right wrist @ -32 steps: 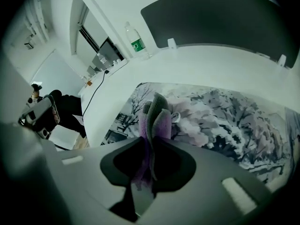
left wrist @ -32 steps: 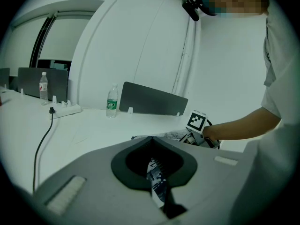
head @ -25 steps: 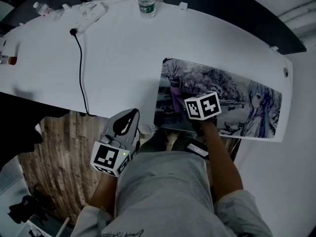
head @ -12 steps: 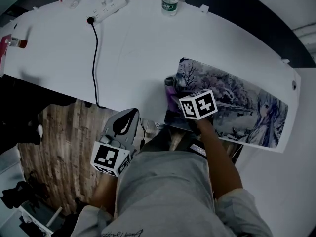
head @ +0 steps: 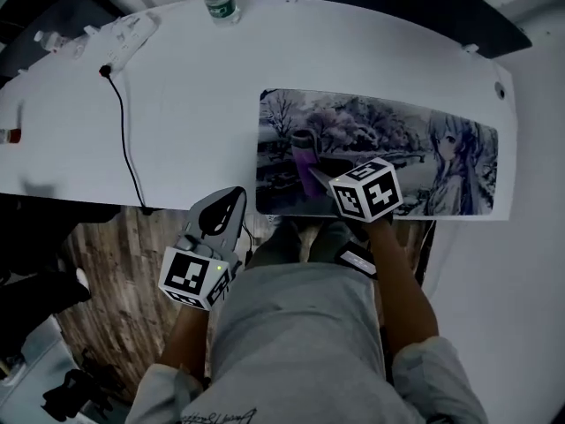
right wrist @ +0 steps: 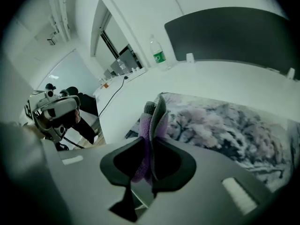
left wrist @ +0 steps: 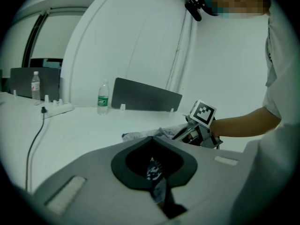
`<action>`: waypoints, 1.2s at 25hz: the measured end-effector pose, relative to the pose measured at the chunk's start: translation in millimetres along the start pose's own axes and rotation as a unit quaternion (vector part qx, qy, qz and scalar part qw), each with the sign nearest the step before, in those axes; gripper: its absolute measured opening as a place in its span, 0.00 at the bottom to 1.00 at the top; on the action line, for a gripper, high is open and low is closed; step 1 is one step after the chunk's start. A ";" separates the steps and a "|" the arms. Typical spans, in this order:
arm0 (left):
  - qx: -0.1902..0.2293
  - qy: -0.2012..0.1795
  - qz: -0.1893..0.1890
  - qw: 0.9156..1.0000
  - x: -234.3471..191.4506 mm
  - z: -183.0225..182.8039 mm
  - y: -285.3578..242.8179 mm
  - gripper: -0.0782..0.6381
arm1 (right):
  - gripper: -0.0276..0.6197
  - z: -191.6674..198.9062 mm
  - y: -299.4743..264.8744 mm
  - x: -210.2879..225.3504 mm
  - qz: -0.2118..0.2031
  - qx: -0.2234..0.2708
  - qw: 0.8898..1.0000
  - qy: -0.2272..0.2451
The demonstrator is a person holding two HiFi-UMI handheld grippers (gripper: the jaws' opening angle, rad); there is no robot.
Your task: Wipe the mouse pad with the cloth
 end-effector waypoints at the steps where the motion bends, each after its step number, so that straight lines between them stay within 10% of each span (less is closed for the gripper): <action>1: 0.000 -0.007 0.012 1.000 9.9 -4.0 -10.6 0.13 | 0.16 9.1 13.5 11.9 0.009 0.004 1.000 -0.010; 12: -0.019 -0.051 0.095 0.994 129.2 -27.5 -102.0 0.13 | 0.16 98.9 150.9 133.9 0.097 0.041 0.989 -0.103; 30: -0.010 -0.056 0.109 0.992 282.9 -25.0 -207.5 0.13 | 0.16 249.9 336.0 313.4 0.198 0.001 0.969 -0.145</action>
Point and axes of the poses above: the fingertips, and each gripper's own axes: y backward along the fingers, x to its right, z out of its underside, the point moved 2 cm from there along y, backward along the fingers, and after that the axes turned 5 degrees about y, right-handed, at the moved point
